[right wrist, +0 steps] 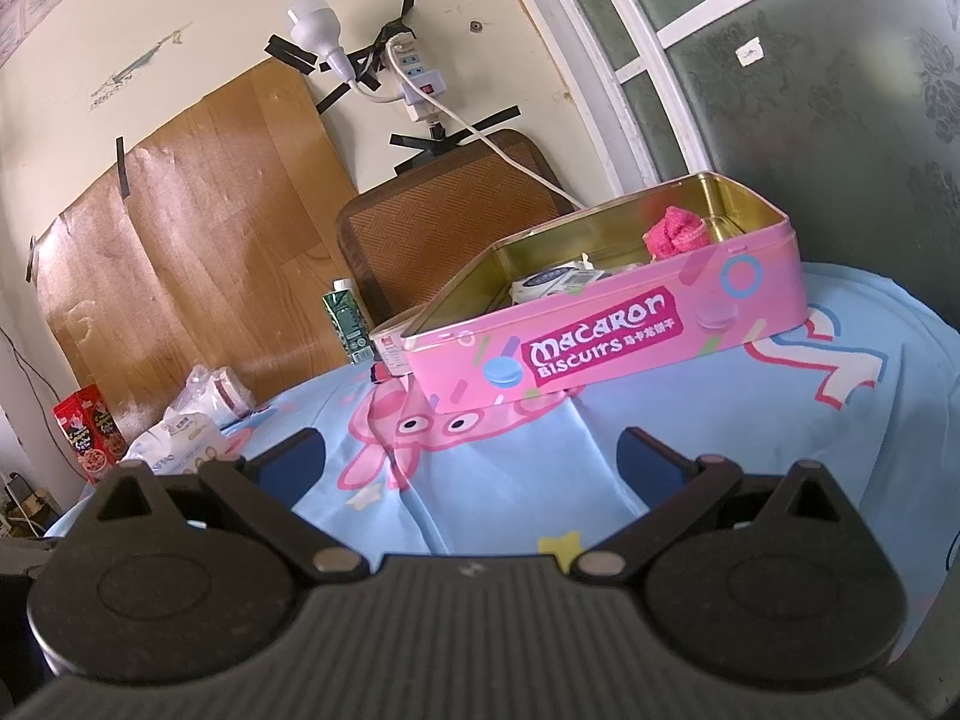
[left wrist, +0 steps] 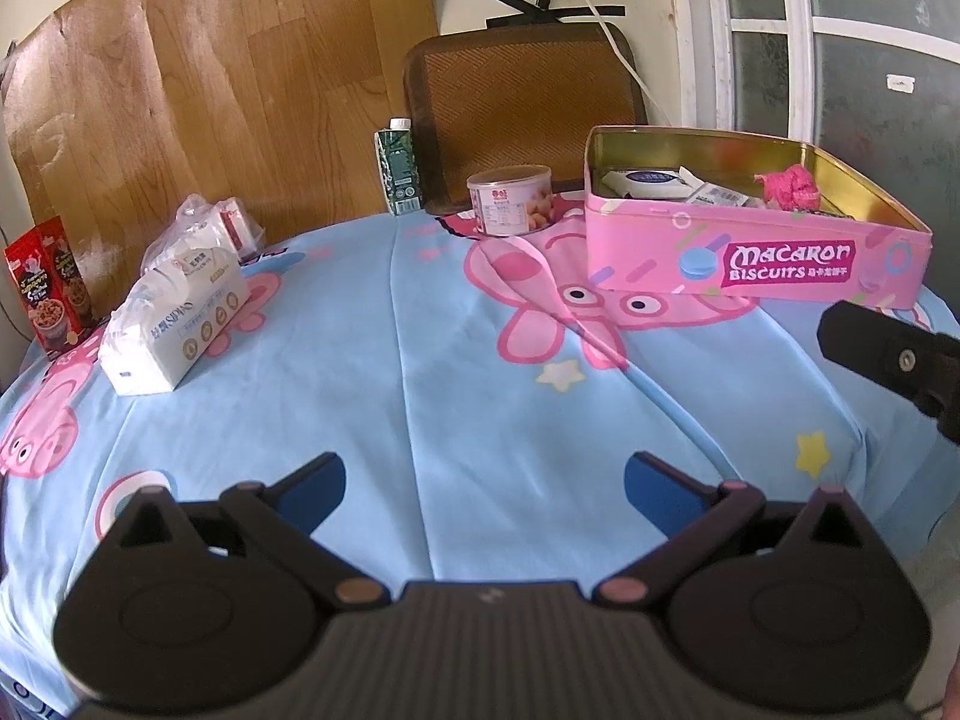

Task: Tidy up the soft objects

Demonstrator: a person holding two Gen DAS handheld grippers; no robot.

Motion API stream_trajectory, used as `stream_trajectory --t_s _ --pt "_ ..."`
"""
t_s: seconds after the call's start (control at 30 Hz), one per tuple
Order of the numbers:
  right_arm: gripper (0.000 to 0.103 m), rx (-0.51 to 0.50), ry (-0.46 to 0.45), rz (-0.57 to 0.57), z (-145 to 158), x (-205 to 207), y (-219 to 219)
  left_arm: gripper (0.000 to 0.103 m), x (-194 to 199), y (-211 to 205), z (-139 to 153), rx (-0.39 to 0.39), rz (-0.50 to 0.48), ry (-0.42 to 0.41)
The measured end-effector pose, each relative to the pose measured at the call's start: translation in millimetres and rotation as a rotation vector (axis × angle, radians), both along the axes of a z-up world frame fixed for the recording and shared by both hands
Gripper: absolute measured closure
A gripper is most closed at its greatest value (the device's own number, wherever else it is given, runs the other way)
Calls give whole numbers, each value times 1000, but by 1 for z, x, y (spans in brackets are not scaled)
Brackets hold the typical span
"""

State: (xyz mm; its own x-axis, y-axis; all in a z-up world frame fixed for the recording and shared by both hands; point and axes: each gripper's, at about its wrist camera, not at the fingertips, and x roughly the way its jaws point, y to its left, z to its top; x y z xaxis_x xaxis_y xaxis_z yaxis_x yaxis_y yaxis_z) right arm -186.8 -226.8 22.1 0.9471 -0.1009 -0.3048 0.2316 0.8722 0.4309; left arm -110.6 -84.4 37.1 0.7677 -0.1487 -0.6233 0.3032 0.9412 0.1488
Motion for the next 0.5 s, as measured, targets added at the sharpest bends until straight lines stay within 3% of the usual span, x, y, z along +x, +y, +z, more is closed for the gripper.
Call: stream_trajectory --t_s 0.5 --pt "0 6 5 -7 0 0 2 0 4 4 -1 -7 -9 22"
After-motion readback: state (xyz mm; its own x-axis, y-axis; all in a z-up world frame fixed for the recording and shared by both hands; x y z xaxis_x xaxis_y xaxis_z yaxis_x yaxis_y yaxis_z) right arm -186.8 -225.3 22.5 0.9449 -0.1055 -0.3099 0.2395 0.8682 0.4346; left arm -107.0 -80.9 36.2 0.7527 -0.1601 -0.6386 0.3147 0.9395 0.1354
